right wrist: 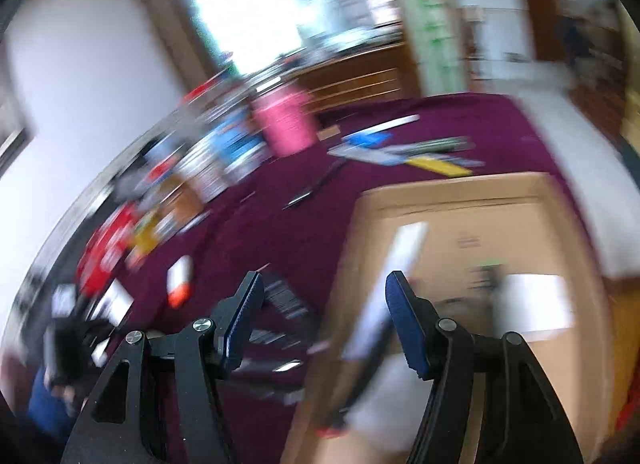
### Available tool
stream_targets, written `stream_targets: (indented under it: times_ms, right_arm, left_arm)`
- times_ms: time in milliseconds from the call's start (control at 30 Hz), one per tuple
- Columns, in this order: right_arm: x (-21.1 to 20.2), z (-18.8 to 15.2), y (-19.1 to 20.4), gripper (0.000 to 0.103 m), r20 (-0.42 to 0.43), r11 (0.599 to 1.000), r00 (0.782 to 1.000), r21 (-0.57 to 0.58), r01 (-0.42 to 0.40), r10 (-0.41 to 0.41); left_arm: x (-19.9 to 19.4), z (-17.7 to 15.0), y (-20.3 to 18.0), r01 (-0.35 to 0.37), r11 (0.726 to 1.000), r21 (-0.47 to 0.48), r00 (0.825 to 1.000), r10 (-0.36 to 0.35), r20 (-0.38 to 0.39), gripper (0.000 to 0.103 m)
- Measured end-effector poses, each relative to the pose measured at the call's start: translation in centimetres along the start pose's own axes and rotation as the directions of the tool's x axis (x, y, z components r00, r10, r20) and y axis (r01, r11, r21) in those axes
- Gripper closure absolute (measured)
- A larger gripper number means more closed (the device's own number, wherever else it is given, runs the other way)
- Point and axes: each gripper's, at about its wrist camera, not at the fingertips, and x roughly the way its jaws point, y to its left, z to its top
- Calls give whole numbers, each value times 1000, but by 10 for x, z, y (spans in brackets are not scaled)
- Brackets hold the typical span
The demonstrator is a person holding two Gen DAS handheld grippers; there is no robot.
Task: Organize rigid objects
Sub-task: 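Grasp the black pen lying among the markers with the right tool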
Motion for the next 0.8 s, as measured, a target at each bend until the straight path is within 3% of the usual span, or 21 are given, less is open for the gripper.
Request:
stream_targets:
  times_ms: [100,200,367,567,600,733,800]
  right_arm:
    - [25,-16,45,45,-143,980,976,-90,-176,162]
    - [43,-30,69,45,-254,970,950,-110,-216,183]
    - [59,-43,82,45,-342,964,929,-168,-208,140]
    - [86,-59,85,45,-429,950,903,-284,-129,-6]
    - [86,-61,85,45,-425,943,904,-315,-105,-41]
    - [87,-82,99,44,-487,897,867,-423,-126,-108]
    - [83,-93,111,52,-474,868,867,-484,-110,-154]
  left_arm:
    - [-3,-5,3,-4,1000,-23,1000,3,-6,48]
    - [-4,-10,8,-4,999,-41,1000,3,-7,48]
    - [-6,-16,11,0,999,-43,1000,0,-1,48]
    - [-9,-20,14,12,999,-37,1000,-12,-1,47]
    - [-10,-22,15,12,999,-32,1000,-12,0,47]
    - [-12,-26,15,18,1000,-16,1000,-18,3,47]
    - [-12,-27,16,18,1000,-11,1000,-18,1,47]
